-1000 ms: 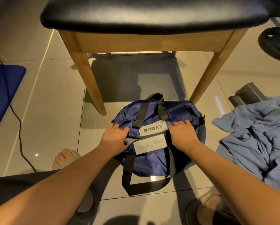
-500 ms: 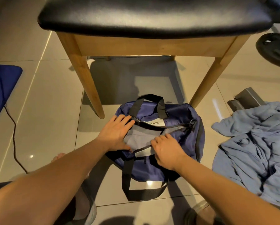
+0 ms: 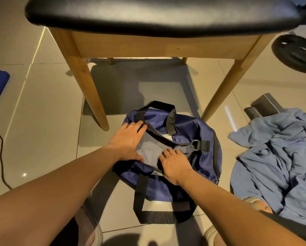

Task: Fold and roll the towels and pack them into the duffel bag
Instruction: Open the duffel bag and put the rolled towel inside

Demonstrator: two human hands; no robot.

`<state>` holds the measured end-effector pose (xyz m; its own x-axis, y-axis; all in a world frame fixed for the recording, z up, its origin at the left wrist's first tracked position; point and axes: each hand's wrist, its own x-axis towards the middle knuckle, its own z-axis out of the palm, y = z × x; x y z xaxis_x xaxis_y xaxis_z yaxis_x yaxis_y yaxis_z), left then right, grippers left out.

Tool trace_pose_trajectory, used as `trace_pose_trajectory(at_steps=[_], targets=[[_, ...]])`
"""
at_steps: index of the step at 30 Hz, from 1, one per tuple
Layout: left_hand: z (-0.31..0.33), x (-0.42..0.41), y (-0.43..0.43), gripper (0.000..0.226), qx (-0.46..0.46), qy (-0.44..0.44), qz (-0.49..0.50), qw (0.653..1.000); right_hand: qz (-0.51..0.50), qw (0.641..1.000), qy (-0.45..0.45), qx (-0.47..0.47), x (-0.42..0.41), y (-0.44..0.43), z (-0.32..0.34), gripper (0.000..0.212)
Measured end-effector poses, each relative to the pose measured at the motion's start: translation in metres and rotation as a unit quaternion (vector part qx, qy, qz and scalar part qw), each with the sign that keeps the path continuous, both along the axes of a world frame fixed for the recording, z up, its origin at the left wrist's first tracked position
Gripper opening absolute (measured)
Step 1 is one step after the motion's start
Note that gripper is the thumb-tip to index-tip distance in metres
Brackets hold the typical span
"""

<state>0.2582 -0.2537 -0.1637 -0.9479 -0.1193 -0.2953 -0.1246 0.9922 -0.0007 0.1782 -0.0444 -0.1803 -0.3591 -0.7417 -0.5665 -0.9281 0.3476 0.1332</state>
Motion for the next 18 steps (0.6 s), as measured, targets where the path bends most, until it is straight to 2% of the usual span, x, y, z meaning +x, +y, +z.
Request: trace_pose_trajectory(at_steps=[3, 6, 8, 10, 12, 14, 16, 18], targets=[[-0.004, 0.005, 0.001, 0.133, -0.035, 0.005, -0.020, 0.999, -0.043, 0.988, 0.029, 0.144, -0.008, 0.011, -0.001, 0.052], [-0.006, 0.003, 0.008, 0.136, -0.035, 0.005, -0.020, 0.999, -0.080, 0.976, 0.034, 0.199, -0.010, 0.031, 0.005, 0.046], [-0.007, -0.001, 0.013, 0.138, -0.032, 0.002, -0.025, 0.999, -0.054, 0.986, 0.039, 0.150, -0.003, 0.029, 0.016, 0.039], [-0.008, 0.000, 0.017, 0.139, -0.031, 0.003, -0.029, 0.999, 0.017, 0.998, 0.047, 0.037, 0.009, 0.020, 0.026, 0.033], [-0.010, 0.006, 0.016, 0.137, -0.031, 0.015, -0.039, 0.999, 0.106, 0.990, 0.059, -0.078, 0.015, 0.014, 0.034, 0.035], [-0.013, 0.014, 0.012, 0.134, -0.033, 0.033, -0.050, 0.998, 0.136, 0.972, 0.103, -0.162, 0.003, 0.015, 0.043, 0.042], [-0.014, 0.020, 0.008, 0.133, -0.042, 0.043, -0.062, 0.996, 0.082, 0.980, 0.129, -0.128, -0.020, 0.029, 0.048, 0.051], [-0.014, 0.023, 0.007, 0.131, -0.055, 0.044, -0.080, 0.994, 0.026, 0.991, 0.128, -0.026, -0.043, 0.050, 0.039, 0.059]])
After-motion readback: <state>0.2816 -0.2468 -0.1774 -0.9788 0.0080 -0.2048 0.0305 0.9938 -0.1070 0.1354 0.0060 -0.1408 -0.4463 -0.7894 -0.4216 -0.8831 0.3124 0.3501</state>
